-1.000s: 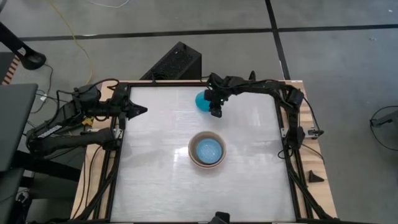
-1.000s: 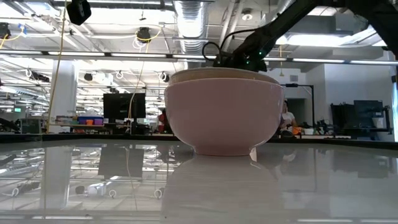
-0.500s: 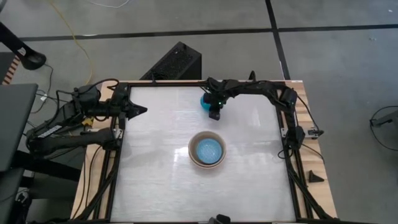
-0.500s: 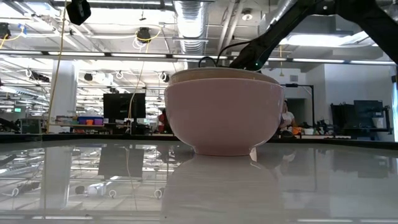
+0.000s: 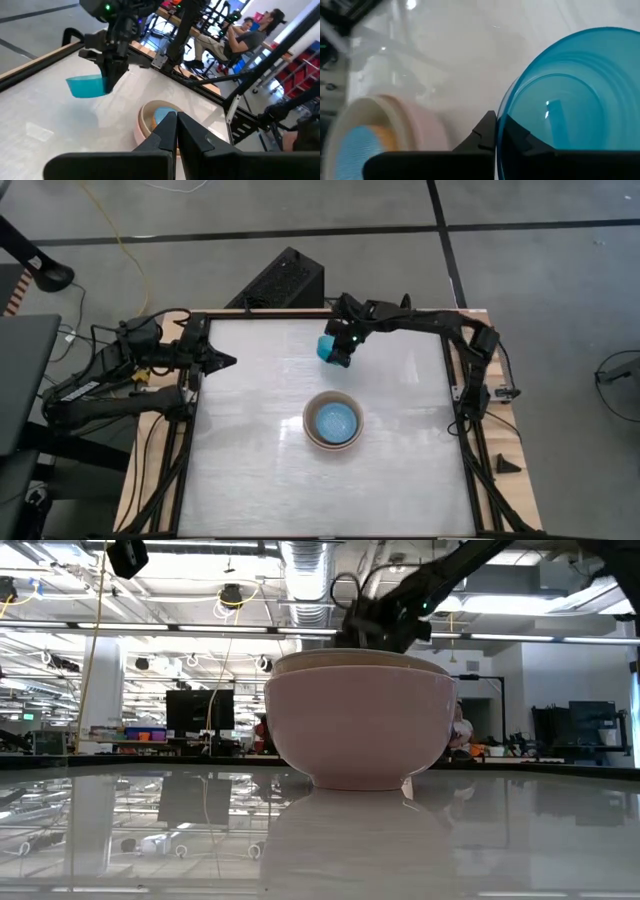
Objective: Nest bowls inside each other
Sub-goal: Stack the transparent blue bowl on top of the blue patterned bowl, then return to Home Position
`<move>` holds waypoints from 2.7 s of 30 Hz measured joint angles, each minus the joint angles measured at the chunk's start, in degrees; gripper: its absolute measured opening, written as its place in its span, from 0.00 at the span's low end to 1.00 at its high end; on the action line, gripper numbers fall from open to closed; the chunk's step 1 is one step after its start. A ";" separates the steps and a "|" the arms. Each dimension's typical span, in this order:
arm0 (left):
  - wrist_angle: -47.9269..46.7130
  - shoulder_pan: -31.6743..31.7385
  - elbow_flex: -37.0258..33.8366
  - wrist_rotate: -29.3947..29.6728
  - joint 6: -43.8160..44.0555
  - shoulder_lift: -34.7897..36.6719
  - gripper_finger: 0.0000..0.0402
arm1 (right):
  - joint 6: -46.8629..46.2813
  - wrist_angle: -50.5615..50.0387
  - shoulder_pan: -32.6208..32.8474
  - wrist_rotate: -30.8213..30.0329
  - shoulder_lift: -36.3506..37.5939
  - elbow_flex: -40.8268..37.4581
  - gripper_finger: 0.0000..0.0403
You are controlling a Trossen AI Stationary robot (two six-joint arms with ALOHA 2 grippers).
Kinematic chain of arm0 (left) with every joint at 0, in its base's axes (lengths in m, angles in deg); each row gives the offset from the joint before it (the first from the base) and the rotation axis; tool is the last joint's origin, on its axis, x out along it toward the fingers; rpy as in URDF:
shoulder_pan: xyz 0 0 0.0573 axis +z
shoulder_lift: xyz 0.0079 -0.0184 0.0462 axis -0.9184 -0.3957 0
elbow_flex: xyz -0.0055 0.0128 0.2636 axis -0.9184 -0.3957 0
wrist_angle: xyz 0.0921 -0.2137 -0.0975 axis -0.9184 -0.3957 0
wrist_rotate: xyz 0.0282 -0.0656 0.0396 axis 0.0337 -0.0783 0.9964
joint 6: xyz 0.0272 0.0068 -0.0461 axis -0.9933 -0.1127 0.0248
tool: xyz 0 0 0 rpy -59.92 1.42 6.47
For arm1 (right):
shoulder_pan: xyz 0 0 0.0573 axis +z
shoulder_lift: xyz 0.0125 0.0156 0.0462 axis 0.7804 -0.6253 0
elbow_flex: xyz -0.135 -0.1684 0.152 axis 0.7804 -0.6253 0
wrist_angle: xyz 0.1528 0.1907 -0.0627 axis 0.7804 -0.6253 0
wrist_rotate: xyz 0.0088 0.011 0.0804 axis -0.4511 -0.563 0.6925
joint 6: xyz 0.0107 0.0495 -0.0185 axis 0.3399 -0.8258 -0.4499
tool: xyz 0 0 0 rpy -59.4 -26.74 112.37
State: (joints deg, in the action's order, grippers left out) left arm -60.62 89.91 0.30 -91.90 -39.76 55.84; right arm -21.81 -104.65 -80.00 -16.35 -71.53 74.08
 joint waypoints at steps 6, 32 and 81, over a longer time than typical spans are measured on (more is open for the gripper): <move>-0.37 0.00 0.00 -0.77 -0.97 0.00 0.00 | -2.91 0.85 6.26 1.13 6.39 -0.02 0.06; -1.08 -0.02 0.00 -6.55 -6.34 0.02 0.00 | -42.15 40.24 41.05 -31.64 32.28 -28.77 0.06; -4.59 -4.66 0.02 -9.95 -8.51 1.30 0.00 | -36.32 -1.57 42.03 -46.97 13.26 2.54 0.36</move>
State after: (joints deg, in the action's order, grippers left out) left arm -65.21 85.26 0.32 -101.85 -48.27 57.14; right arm -58.12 -106.22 -37.96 -63.32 -58.27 76.62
